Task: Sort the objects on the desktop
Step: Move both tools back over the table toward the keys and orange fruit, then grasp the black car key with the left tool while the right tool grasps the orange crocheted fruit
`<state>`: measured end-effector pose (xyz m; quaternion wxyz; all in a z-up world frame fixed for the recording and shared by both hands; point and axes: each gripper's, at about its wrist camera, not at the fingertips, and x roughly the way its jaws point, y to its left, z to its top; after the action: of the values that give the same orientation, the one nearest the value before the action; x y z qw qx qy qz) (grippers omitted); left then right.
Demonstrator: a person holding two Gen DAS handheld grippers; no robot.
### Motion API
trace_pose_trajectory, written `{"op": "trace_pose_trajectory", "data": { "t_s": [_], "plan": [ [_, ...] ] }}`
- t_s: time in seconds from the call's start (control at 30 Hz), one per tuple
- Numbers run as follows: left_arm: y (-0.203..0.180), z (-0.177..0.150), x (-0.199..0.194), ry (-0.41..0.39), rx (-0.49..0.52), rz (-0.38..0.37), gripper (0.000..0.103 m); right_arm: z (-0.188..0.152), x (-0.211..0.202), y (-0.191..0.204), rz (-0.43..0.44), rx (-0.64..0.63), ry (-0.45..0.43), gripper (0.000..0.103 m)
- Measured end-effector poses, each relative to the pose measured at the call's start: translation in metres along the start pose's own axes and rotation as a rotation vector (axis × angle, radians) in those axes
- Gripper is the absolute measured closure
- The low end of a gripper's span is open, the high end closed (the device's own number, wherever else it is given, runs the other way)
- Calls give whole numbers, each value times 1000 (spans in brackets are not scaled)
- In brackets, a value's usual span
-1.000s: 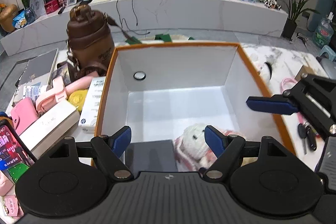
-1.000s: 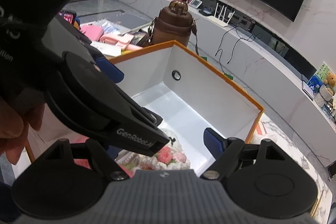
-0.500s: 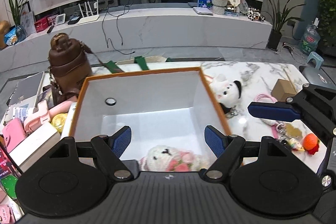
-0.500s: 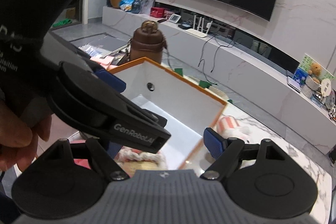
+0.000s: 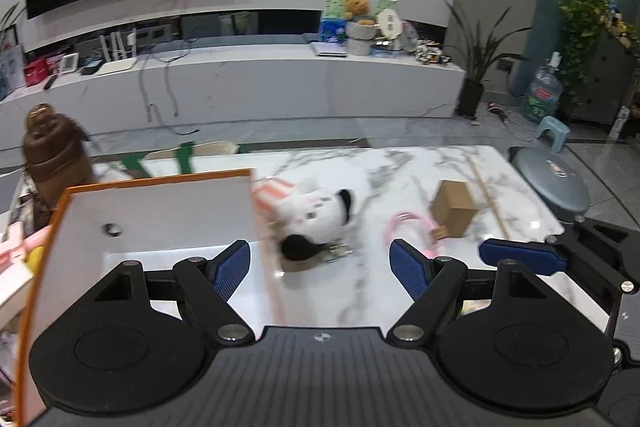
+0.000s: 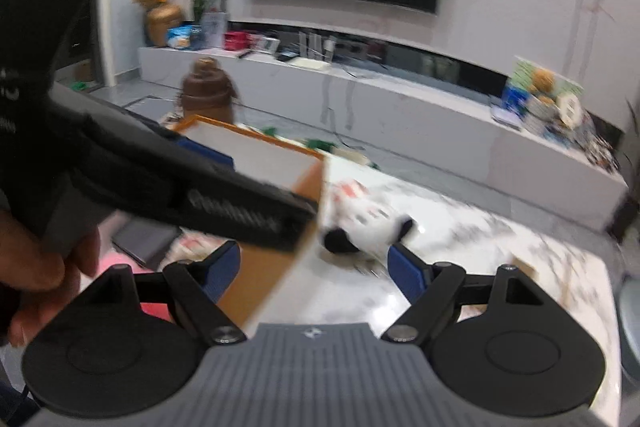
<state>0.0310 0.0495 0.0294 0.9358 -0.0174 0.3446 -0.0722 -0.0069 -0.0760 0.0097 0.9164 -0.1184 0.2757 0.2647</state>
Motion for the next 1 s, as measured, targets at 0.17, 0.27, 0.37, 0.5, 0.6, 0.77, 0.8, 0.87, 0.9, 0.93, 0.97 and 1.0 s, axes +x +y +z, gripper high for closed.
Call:
{"op": "trace_pose_trajectory", "data": {
  "t_s": [0.17, 0.27, 0.37, 0.5, 0.6, 0.77, 0.8, 0.87, 0.9, 0.93, 0.97, 1.0],
  "plan": [
    [-35, -6, 12, 4, -14, -98, 12, -26, -14, -50, -108, 88, 29, 21],
    [-58, -12, 21, 18, 49, -91, 12, -39, -16, -77, -169, 123, 46, 21],
    [-77, -21, 31, 40, 102, -89, 12, -52, -9, -101, -213, 156, 76, 21],
    [-99, -38, 37, 68, 170, -103, 12, -73, -7, -130, -245, 173, 111, 21],
    [-113, -48, 45, 93, 226, -108, 12, -85, -7, -145, -253, 177, 134, 21],
    [-125, -67, 66, 155, 289, -95, 12, -99, 8, -155, -229, 171, 185, 25],
    [-126, -70, 70, 166, 294, -93, 12, -102, 12, -156, -212, 167, 197, 28],
    [-128, -76, 77, 184, 300, -97, 12, -107, 18, -154, -187, 147, 211, 30],
    [-128, -79, 80, 189, 300, -100, 12, -109, 22, -152, -180, 133, 219, 30],
    [-129, -81, 82, 195, 303, -105, 12, -111, 26, -150, -173, 117, 232, 30],
    [-129, -84, 84, 199, 308, -107, 12, -113, 30, -149, -170, 109, 244, 31],
    [-130, -86, 86, 205, 315, -105, 12, -115, 33, -148, -165, 105, 254, 32]
  ]
}}
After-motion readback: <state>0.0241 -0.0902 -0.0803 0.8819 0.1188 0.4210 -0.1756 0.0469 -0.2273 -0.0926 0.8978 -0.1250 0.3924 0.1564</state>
